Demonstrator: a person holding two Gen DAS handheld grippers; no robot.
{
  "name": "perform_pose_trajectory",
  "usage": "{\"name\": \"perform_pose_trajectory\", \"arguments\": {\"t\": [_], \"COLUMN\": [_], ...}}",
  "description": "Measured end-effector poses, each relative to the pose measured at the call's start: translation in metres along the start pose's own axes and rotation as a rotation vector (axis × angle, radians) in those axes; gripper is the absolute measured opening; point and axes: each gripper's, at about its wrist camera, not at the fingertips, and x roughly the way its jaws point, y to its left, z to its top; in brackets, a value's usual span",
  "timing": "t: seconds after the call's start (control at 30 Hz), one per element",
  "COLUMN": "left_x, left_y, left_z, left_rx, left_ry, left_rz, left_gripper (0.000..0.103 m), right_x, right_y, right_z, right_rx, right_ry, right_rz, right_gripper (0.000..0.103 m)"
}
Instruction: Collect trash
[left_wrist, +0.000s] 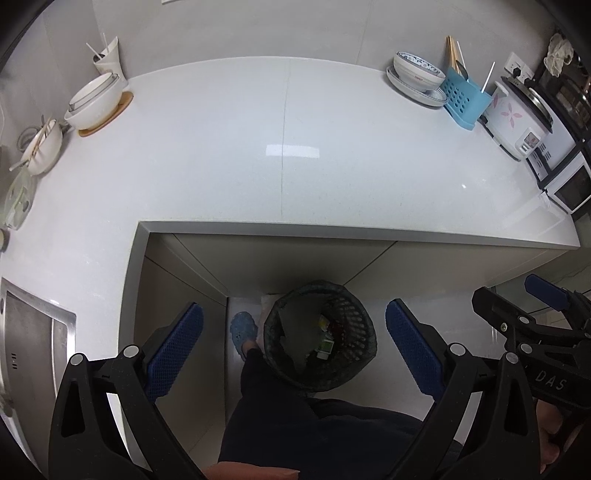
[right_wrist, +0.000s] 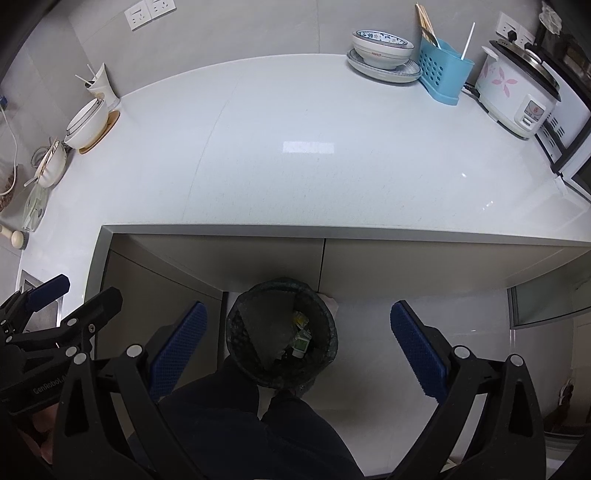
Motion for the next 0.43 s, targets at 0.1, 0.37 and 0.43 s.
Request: {"name": "perform_pose_trajectory", "arguments": {"t": [0.1, 0.37, 0.43], "left_x": [-0.0011, -0.0012, -0.0010], "left_y": [0.0001, 0.0027, 0.0021], "left_z": [-0.0007, -0.0014, -0.0019], "left_rx": [-0.003, -0.013, -0.013], "left_ry": [-0.004, -0.002, 0.001], "left_rz": [0.006, 0.005, 0.010], "left_gripper": [0.097, 0.097, 0.097], "right_x": [0.0000, -0.0012, -0.0010], "right_y": [0.0012, -0.0004, -0.0009], "right_z": [-0.0002, -0.0002, -0.0005], "right_rx": [-0.004, -0.005, -0.003], "right_ry": [-0.001, -0.003, 0.000], "right_rz": [-0.001, -0.001, -0.002], "right_gripper": [0.095, 0.095, 0.095]}}
